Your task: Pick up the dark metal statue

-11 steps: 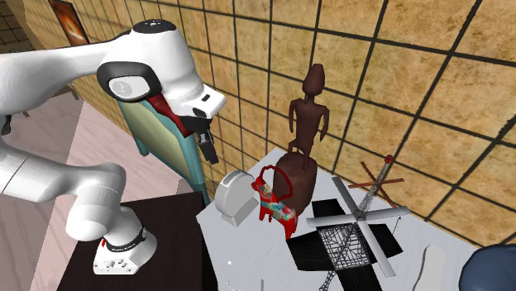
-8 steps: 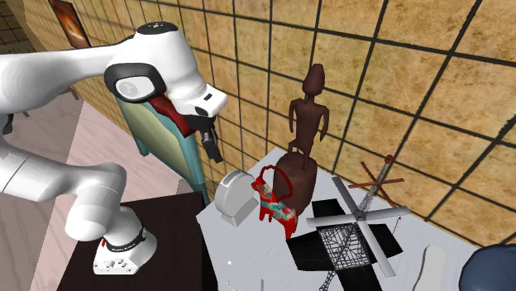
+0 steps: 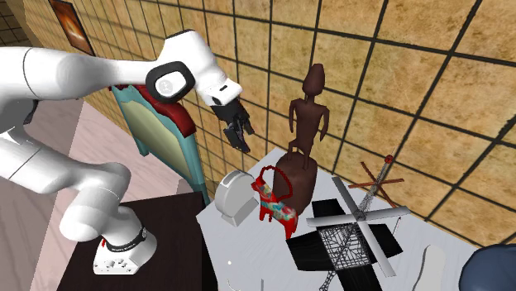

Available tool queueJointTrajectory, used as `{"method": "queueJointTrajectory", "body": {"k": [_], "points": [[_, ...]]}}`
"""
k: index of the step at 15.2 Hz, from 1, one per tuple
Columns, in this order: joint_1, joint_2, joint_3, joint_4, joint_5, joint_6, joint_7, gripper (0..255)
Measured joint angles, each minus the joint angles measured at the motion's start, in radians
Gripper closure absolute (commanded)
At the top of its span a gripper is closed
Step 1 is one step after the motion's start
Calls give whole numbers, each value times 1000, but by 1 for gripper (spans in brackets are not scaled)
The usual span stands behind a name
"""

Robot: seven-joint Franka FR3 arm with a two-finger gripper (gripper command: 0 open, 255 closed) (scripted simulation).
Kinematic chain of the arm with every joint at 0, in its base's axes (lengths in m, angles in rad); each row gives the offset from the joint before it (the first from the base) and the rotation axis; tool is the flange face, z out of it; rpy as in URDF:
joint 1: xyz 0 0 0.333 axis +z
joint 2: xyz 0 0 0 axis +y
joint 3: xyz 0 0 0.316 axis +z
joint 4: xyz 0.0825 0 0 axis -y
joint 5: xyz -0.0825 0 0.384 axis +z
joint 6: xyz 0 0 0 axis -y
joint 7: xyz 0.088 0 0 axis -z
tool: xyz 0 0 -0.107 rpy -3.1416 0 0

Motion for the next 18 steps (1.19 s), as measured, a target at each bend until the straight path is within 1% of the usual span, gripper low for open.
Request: {"method": "queueJointTrajectory", "body": {"k": [2, 5, 8, 10, 11, 13, 18], "points": [[-70, 39, 86, 13, -59, 74, 144, 0], [-208, 121, 229, 81, -181, 145, 379, 0], [-370, 207, 389, 174, -338, 165, 632, 0], [-484, 268, 499, 254, -456, 140, 798, 0], [-528, 290, 541, 284, -508, 125, 866, 0], [-569, 315, 590, 298, -563, 121, 946, 0], [-594, 328, 623, 262, -611, 153, 1018, 0]]}}
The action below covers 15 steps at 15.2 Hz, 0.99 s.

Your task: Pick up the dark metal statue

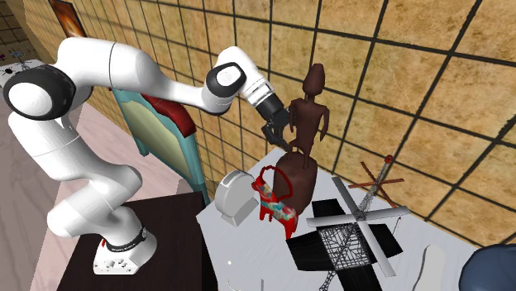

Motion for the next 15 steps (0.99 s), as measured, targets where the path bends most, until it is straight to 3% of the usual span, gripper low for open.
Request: {"method": "queueJointTrajectory", "body": {"k": [1, 2, 15], "points": [[-4, 2, 3, -8, -7, 9, 9, 0], [-6, 4, 7, -11, -12, 11, 15, 255], [0, 2, -1, 2, 1, -3, -3, 255]]}}
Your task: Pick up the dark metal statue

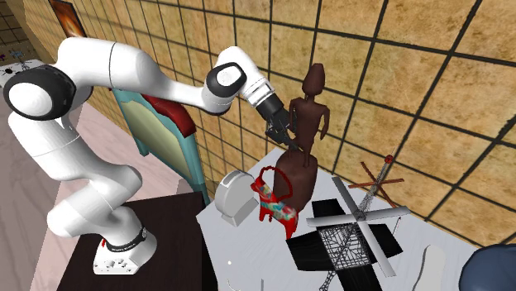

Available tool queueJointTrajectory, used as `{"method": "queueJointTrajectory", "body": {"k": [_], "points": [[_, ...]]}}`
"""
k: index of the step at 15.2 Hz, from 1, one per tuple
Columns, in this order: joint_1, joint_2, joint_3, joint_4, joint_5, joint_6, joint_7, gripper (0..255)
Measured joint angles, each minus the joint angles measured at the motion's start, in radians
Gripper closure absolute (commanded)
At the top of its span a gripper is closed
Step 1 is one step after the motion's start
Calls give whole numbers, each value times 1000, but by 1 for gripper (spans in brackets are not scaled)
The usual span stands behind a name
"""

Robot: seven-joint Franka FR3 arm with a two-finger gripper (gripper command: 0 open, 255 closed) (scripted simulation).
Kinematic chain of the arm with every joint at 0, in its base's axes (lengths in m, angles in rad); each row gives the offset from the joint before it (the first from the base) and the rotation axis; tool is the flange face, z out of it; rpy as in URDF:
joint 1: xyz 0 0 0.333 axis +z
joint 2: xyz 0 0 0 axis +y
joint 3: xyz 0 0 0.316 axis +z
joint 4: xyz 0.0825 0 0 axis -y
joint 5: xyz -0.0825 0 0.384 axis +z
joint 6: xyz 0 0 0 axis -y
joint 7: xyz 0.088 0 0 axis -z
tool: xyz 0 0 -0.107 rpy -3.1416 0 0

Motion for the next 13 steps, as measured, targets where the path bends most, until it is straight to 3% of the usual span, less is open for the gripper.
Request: {"method": "queueJointTrajectory", "body": {"k": [13], "points": [[24, -3, -33, 138, 71, -115, -119, 255]]}}
